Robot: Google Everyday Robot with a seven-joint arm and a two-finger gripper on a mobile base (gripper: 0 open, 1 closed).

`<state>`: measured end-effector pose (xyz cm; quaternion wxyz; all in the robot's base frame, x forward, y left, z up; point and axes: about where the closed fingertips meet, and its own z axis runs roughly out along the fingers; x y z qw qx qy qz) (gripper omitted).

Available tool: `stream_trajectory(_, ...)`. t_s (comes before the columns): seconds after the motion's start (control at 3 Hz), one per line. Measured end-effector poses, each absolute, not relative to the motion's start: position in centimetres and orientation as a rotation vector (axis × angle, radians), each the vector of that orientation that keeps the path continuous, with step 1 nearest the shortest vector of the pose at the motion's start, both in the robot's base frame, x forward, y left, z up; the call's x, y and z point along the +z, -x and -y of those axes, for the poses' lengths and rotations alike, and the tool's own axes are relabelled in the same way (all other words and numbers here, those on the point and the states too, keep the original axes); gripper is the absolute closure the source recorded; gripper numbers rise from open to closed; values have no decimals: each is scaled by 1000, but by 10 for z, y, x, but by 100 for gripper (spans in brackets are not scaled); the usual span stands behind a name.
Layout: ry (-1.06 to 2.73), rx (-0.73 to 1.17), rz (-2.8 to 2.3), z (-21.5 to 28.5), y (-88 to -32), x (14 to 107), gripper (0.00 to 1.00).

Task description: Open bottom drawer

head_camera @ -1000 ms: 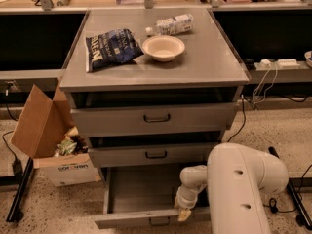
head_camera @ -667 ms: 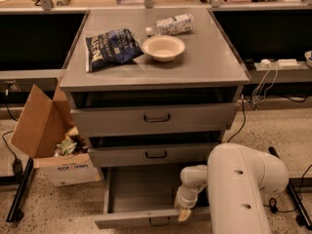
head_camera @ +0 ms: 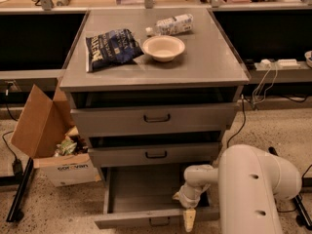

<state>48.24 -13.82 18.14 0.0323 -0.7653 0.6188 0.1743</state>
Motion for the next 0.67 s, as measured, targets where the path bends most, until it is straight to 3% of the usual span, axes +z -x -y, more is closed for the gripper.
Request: stream_trajectory(0.67, 2356, 429, -1655, 148, -470, 260, 0)
